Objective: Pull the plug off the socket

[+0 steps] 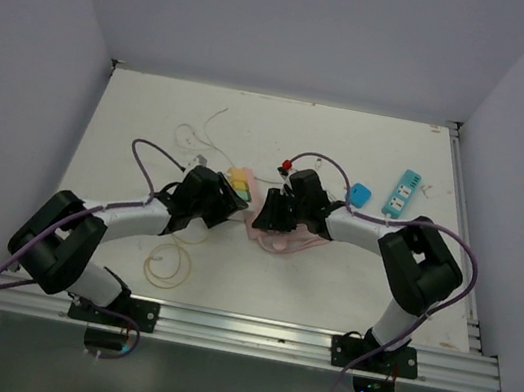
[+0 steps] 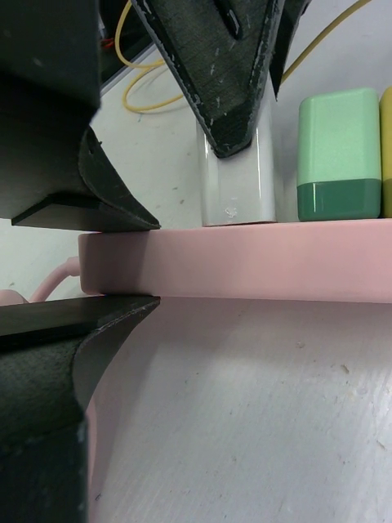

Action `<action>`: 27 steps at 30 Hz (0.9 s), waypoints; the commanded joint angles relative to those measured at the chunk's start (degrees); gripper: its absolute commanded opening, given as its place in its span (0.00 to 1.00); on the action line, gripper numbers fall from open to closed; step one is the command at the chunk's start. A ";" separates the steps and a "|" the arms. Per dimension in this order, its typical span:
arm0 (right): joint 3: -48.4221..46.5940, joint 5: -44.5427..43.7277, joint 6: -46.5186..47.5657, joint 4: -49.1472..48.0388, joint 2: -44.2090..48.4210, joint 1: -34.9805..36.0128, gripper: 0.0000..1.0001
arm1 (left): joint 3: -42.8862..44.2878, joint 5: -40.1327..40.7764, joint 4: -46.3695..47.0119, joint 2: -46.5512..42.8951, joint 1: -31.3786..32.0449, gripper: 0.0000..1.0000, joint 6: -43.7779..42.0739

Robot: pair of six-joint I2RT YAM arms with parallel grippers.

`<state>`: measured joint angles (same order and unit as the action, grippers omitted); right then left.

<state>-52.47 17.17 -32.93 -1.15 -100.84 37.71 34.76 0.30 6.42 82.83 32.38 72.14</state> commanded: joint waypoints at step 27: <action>3.69 -13.57 -2.84 15.56 -7.62 -4.84 0.00 | -4.02 -8.99 2.47 -19.28 -9.35 0.00 -0.32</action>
<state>-54.02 19.99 -38.17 -1.43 -103.55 35.20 26.70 -6.66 6.44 65.91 23.27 72.84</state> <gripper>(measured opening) 0.352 0.608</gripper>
